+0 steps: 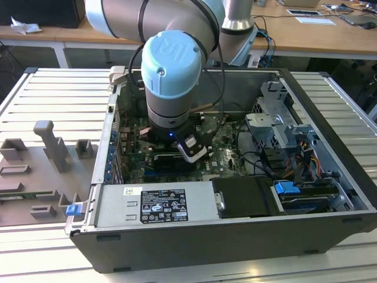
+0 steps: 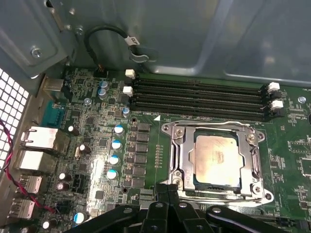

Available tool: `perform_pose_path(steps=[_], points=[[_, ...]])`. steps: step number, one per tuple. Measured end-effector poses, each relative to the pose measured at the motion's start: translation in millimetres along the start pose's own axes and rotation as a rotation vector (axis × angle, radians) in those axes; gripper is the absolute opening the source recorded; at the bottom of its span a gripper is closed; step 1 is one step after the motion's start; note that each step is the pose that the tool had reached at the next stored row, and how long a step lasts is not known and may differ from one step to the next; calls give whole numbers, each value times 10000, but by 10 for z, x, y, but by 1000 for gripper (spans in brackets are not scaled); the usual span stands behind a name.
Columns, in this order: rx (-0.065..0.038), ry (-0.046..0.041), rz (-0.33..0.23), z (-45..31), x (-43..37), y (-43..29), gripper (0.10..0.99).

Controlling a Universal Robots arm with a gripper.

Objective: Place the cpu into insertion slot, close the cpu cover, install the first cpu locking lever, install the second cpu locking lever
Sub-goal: 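Install the second cpu locking lever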

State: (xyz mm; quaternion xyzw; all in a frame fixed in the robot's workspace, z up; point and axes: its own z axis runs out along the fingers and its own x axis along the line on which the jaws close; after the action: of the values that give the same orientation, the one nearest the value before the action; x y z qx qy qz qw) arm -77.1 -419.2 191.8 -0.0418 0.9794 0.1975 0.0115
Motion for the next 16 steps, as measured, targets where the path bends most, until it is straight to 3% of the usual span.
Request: perform_pose_path(steps=[7,12,16], points=[[-238,-21,1,29,3,-10,106],[-271,-24,2,36,7,-13,106],[-273,-25,1,-6,6,5,106]])
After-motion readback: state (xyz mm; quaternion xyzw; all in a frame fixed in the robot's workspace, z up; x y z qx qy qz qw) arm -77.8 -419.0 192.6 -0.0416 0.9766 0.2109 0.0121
